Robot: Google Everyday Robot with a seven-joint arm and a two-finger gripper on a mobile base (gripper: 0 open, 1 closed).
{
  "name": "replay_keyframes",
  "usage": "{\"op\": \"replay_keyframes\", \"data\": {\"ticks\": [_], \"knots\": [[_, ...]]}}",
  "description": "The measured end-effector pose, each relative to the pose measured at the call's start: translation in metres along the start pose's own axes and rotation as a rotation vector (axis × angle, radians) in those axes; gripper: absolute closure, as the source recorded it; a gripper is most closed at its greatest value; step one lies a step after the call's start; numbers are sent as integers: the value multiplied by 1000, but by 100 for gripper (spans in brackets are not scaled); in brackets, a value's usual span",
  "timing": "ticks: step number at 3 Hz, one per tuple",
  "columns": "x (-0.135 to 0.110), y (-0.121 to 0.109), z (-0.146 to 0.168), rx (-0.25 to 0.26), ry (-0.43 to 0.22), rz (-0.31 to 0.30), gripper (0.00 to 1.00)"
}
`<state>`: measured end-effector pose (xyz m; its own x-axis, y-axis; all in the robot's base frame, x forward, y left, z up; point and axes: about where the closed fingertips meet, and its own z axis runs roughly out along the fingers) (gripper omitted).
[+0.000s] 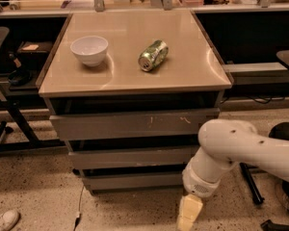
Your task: Open bottom drawer
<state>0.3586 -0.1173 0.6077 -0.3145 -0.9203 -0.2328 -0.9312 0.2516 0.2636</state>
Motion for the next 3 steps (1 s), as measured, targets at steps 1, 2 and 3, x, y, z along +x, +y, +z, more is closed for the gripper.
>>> {"op": "replay_keyframes", "data": {"ticks": [1,2,3], "knots": [[4,-21,73,-70,-3,39,0],[7,-18,91,-108,-7,48,0],[5,-19,102,-114,-15,38,0]]}}
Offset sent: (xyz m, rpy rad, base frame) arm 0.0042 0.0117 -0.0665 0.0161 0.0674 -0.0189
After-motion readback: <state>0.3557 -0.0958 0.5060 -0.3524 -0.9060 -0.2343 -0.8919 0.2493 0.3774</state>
